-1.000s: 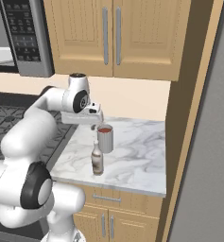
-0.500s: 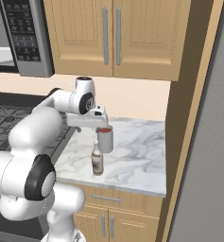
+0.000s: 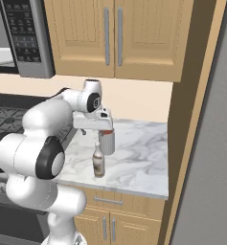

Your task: Place the microwavable item in the microwave. Then, close the microwave door and press the start button.

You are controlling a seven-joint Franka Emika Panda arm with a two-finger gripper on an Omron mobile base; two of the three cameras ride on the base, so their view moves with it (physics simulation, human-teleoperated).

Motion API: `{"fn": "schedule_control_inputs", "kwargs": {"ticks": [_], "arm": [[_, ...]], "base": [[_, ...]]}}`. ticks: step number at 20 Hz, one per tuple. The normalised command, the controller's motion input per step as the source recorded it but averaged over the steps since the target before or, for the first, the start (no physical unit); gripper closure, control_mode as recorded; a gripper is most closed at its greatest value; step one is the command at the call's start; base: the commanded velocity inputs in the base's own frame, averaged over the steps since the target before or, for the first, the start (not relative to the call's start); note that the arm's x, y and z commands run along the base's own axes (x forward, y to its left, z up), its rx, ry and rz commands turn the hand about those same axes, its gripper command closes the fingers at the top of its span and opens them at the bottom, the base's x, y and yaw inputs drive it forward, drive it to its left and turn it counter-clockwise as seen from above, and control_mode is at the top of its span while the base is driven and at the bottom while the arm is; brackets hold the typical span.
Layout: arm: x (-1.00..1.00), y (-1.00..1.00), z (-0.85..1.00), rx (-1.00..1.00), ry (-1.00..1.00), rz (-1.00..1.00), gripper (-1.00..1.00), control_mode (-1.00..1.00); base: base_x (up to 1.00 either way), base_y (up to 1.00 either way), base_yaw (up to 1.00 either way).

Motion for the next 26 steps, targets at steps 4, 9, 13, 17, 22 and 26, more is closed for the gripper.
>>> {"fn": "schedule_control_inputs", "kwargs": {"ticks": [4,9,13,17,22,26], "arm": [[0.14,-0.02,-0.03,0.00,0.06,0.02,-1.00,-1.00],[0.05,0.00,0.00,0.00,0.04,0.02,-1.00,-1.00],[0.17,0.00,-0.08,0.00,0.02,0.03,-1.00,-1.00],[0.17,0.00,-0.20,0.00,0.01,0.04,-1.00,-1.00],[0.22,0.00,-0.19,0.00,0.00,0.05,-1.00,-1.00],[0.20,0.00,-0.15,0.00,0.00,0.05,-1.00,-1.00]], "base": [[0.00,0.00,0.00],[0.00,0.00,0.00],[0.00,0.00,0.00],[0.00,0.00,0.00],[0.00,0.00,0.00],[0.00,0.00,0.00]]}}
